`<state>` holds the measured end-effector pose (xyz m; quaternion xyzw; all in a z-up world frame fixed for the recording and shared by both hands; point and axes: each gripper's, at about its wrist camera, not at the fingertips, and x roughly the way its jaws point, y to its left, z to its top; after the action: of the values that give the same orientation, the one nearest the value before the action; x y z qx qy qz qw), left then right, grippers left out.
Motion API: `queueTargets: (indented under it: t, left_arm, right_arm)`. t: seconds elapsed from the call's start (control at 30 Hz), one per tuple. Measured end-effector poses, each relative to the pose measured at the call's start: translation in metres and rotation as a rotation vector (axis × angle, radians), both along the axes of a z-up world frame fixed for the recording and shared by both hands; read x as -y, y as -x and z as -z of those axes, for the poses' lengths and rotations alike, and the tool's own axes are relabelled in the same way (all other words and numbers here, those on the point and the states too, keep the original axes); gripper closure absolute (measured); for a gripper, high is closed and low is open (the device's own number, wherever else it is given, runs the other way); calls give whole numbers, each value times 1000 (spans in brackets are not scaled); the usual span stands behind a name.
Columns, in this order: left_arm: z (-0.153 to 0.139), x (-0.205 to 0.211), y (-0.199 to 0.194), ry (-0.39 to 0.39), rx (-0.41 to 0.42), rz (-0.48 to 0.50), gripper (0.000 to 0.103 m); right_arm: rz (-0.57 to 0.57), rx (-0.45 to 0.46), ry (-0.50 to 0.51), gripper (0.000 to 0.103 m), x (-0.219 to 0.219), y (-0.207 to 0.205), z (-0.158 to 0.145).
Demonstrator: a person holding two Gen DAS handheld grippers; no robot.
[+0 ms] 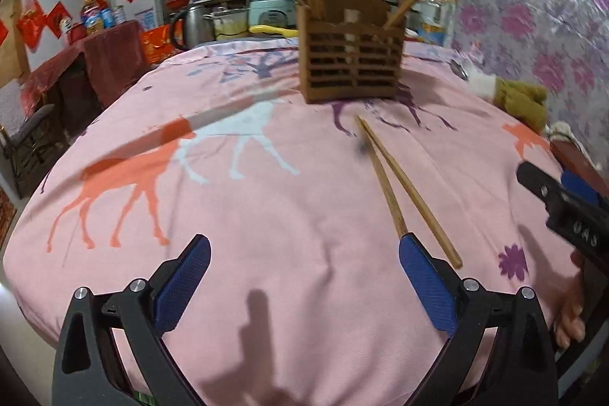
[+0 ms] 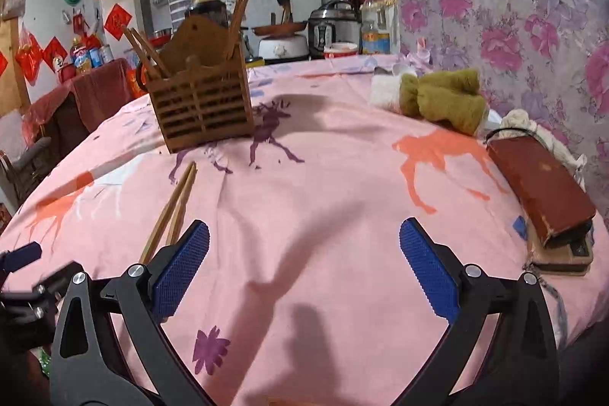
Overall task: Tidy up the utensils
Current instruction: 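Move both open grippers back over the last two chopsticks, then grasp a chopstick with the left gripper while the right grasps the other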
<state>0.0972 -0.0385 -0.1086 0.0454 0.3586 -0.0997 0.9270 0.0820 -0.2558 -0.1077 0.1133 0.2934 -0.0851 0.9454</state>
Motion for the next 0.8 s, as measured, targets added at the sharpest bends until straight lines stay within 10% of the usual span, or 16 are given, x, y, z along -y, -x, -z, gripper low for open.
queueTargets:
  t: [0.47, 0.8]
  left_arm:
    - [22, 36, -6, -79, -56, 135, 6]
    - [26, -7, -49, -22, -125, -72, 12]
  right_arm:
    - [15, -45, -67, 7, 10, -5, 12]
    - [17, -49, -84, 6, 12, -7, 13]
